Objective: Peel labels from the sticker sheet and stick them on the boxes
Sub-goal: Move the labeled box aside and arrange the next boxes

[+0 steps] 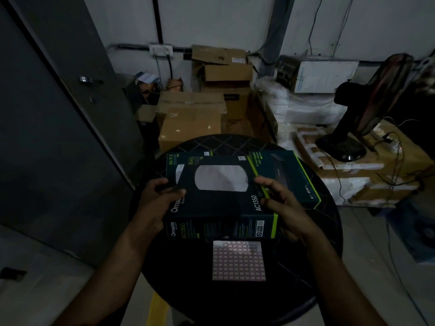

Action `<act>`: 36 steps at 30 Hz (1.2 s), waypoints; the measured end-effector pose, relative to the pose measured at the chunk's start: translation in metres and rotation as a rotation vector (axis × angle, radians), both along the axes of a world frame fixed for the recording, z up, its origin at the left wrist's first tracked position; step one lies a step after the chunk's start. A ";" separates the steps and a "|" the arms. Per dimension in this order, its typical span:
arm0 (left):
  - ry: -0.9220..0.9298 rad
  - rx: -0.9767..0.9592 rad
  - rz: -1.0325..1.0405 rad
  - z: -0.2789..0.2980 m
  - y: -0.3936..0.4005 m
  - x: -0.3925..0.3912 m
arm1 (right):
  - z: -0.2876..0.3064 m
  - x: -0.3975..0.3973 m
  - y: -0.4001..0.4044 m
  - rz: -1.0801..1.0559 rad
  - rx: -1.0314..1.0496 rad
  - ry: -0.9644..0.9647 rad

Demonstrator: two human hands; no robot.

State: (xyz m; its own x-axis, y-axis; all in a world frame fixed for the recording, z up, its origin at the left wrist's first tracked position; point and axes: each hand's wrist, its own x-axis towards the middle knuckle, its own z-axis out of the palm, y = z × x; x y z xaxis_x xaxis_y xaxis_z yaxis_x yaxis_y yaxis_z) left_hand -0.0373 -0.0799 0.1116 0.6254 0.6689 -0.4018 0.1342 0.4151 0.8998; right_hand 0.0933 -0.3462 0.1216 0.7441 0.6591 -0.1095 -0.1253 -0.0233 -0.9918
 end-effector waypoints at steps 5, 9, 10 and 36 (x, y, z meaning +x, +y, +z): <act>-0.062 0.010 -0.016 -0.014 0.011 -0.009 | -0.010 -0.008 0.021 -0.088 -0.055 0.088; -0.195 0.115 -0.121 -0.027 0.011 -0.016 | -0.018 -0.005 0.039 -0.131 -0.155 0.177; -0.231 0.171 -0.183 -0.030 0.014 -0.016 | -0.022 -0.004 0.041 -0.130 -0.163 0.126; 0.170 0.936 -0.793 -0.087 -0.080 0.210 | -0.089 0.191 -0.046 -0.009 -0.547 -0.464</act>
State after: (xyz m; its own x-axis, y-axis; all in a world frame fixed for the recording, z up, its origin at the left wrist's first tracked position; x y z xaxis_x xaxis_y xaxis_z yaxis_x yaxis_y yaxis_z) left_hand 0.1724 -0.1604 0.0246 0.9751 0.2031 -0.0892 0.1995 -0.6272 0.7529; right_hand 0.2843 -0.3917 0.0327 0.7994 0.5935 -0.0936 0.3039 -0.5337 -0.7892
